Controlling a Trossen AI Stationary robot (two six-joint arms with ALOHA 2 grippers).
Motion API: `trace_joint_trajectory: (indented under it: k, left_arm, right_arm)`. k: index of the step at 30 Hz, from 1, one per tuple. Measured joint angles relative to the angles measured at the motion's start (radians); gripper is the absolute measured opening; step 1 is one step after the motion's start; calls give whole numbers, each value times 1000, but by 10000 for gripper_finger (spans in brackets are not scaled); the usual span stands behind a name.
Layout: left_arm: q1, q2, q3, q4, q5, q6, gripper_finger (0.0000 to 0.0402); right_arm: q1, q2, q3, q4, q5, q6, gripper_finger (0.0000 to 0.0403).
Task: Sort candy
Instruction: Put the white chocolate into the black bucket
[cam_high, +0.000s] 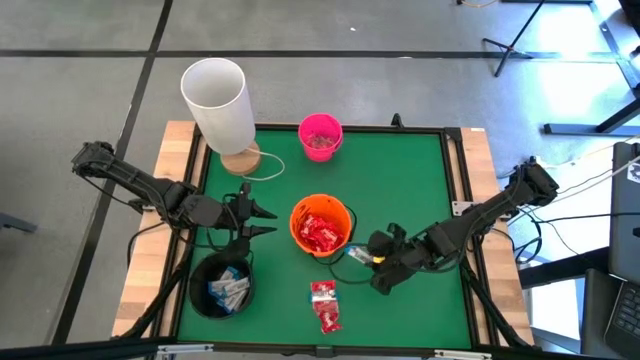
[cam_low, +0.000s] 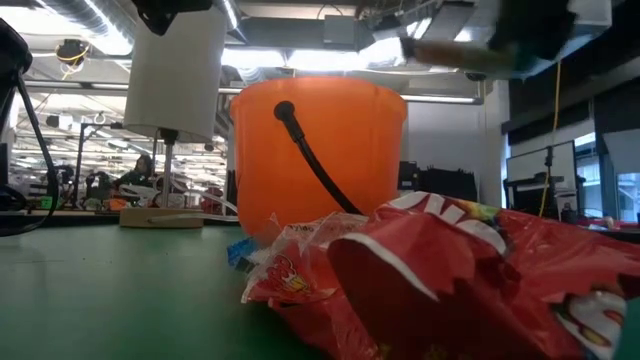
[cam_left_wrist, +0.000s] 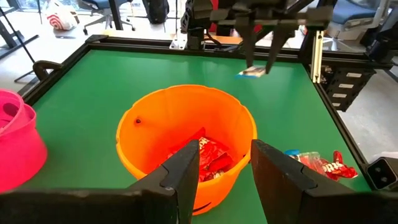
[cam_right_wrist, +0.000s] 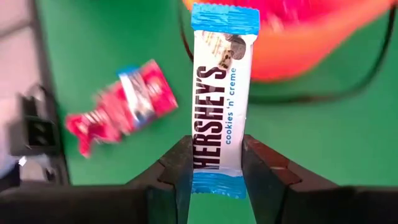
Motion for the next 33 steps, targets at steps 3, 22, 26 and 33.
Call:
trace_joint_trajectory:
  k: [3, 22, 26, 33]
  left_arm:
    - [0, 0, 0, 1, 0, -4, 135]
    - [-81, 109, 0, 428, 234, 183, 135]
    - [-109, 128, 0, 456, 206, 241, 135]
    - [-113, 135, 0, 449, 116, 277, 135]
  right_arm:
    - [-3, -1, 8, 94, 28, -52, 122]
    - [-70, 123, 8, 809, 3, -510, 122]
    - [-110, 160, 7, 898, -84, -516, 122]
    - [-152, 211, 7, 999, -183, -516, 122]
